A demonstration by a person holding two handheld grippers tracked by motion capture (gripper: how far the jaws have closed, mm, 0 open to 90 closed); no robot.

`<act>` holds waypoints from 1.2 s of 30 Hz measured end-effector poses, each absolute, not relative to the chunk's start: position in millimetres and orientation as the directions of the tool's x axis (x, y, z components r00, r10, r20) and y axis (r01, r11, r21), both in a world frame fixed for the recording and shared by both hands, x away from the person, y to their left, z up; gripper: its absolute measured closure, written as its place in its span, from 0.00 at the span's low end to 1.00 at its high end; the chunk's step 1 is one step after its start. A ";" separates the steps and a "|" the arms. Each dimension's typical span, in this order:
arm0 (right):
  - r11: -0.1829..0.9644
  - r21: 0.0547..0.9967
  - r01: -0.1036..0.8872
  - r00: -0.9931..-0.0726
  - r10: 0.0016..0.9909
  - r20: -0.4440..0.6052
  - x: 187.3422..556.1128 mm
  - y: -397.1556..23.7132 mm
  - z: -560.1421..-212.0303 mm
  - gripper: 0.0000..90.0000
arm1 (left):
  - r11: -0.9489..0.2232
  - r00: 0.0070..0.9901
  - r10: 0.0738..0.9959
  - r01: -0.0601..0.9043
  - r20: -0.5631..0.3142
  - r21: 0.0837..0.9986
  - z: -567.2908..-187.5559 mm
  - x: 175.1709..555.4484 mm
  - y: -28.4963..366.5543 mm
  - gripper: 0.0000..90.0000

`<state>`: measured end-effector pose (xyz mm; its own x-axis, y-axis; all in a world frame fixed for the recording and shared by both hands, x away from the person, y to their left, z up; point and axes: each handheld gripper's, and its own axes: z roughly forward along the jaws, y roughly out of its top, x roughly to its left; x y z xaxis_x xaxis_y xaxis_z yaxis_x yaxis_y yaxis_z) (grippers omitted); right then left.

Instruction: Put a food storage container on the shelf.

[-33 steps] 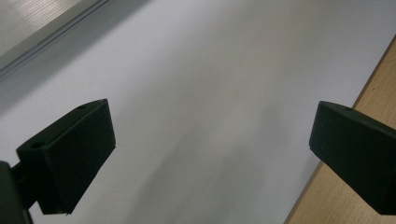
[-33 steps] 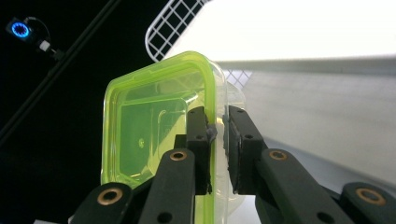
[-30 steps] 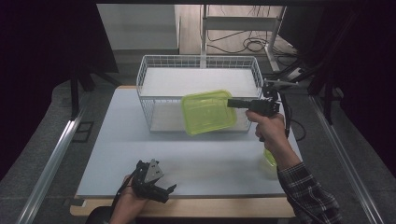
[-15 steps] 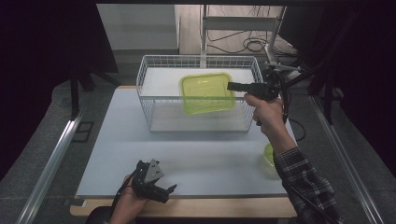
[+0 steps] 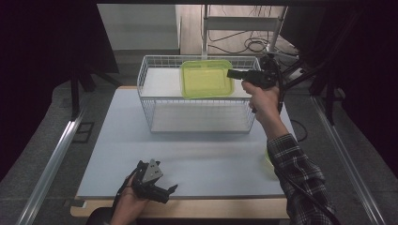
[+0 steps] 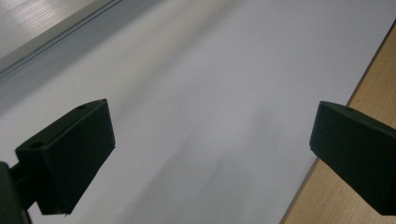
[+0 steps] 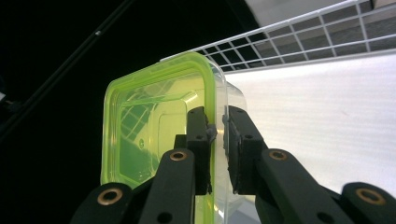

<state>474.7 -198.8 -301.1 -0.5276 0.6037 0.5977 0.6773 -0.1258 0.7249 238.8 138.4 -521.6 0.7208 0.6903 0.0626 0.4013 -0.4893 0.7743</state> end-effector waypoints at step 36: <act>-0.028 0.770 0.638 -0.458 0.789 0.408 500.3 -175.0 -314.5 0.75 | -0.503 0.728 0.682 0.401 0.067 0.766 -522.6 238.5 137.5 0.00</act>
<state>500.3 -175.0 -314.5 -0.4583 0.7895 0.4083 0.6378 -0.0279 0.7697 238.5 137.5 -522.6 0.7284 0.6818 0.0673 0.4005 -0.5035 0.7656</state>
